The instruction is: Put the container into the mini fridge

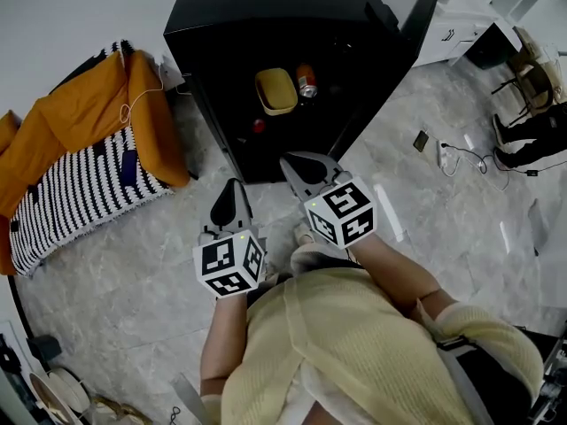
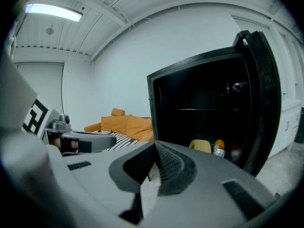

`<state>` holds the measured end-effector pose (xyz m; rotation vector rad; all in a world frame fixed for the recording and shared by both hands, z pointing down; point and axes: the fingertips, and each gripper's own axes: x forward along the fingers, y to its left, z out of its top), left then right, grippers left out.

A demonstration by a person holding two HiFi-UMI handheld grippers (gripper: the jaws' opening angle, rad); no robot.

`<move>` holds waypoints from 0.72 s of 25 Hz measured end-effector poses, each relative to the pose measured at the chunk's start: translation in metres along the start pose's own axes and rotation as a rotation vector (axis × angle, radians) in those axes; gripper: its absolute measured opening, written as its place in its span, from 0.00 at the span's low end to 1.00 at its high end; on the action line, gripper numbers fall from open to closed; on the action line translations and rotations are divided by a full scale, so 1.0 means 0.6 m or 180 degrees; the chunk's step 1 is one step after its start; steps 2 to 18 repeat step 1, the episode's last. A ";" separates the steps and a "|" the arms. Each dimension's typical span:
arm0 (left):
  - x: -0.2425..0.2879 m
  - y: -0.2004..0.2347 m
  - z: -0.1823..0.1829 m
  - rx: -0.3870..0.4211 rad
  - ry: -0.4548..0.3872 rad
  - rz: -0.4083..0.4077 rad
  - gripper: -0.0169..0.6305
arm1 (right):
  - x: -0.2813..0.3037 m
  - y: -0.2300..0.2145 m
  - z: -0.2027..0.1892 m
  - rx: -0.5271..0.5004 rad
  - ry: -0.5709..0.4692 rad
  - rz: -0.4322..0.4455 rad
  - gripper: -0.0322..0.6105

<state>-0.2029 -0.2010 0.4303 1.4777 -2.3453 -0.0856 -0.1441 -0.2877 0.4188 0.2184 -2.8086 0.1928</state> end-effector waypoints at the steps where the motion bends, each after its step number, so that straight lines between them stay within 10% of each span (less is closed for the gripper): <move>1: 0.001 0.000 0.000 0.0003 0.0002 -0.0002 0.06 | 0.000 -0.001 -0.001 0.0001 0.0004 -0.0002 0.10; 18: 0.001 0.000 0.000 0.0003 0.0002 -0.0002 0.06 | 0.000 -0.001 -0.001 0.0001 0.0004 -0.0002 0.10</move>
